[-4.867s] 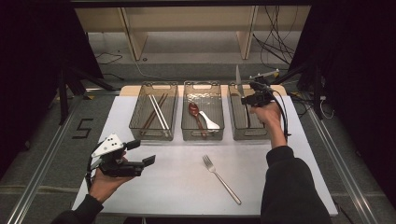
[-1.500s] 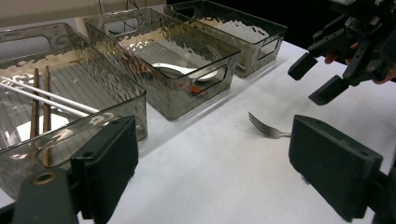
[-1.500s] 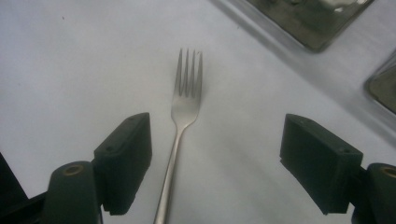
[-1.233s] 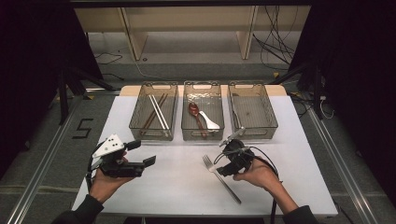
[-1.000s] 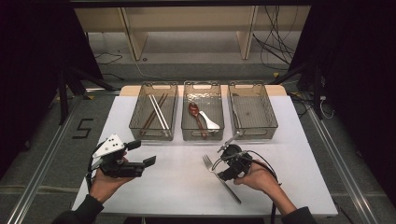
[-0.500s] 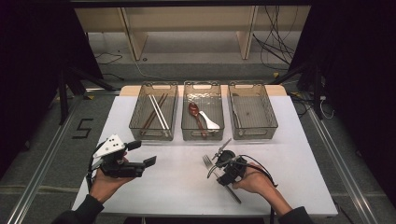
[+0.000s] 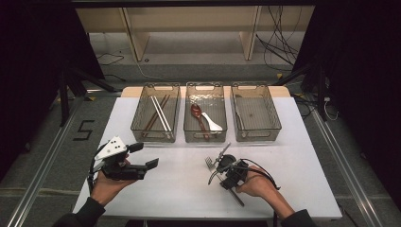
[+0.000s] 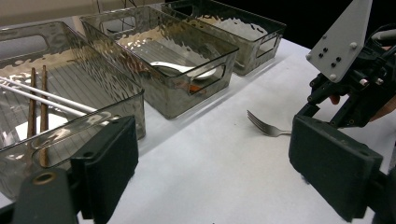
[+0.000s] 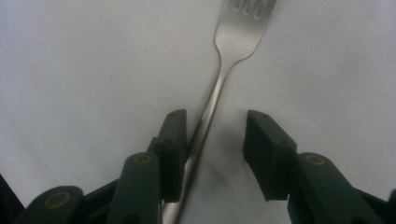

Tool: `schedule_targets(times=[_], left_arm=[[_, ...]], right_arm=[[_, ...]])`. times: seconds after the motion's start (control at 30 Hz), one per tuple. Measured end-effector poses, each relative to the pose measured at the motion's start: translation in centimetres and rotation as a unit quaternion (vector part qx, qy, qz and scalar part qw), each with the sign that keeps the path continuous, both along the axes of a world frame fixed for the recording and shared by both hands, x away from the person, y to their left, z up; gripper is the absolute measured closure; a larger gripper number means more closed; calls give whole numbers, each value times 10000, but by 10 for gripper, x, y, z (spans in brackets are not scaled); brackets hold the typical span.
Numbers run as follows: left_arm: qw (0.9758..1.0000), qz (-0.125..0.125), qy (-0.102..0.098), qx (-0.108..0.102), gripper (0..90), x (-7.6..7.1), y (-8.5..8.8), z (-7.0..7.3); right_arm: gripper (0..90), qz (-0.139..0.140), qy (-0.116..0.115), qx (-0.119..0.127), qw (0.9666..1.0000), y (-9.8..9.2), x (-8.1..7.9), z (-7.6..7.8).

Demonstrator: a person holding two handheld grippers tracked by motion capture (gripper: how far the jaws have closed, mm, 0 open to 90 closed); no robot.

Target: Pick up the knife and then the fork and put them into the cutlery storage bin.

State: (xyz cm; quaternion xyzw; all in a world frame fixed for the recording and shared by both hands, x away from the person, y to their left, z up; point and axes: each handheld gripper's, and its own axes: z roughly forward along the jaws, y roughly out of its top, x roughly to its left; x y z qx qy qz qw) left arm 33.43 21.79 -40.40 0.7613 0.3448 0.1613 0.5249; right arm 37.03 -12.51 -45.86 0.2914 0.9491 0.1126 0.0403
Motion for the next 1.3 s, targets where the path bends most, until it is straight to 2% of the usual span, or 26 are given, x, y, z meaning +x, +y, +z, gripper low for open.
schedule_targets(times=[0.1,0.33,0.53,0.63,1.07,1.3], left_arm=[[10000,-1,-3,1,153,0,0,0],[10000,-10,2,18,154,0,0,0],[10000,-7,0,18,153,0,0,0],[10000,-2,-8,7,154,0,0,0],[10000,-2,-8,14,154,0,1,0],[10000,2,-5,1,153,0,1,0]], right_arm=[[628,1,10,15,10000,0,0,0],[782,116,29,-21,9999,0,-1,0],[843,101,65,-48,9999,-1,2,1],[847,220,-15,-108,9997,-1,1,1],[851,374,11,-113,9992,-2,0,2],[851,274,-85,3,9996,-6,1,9]])
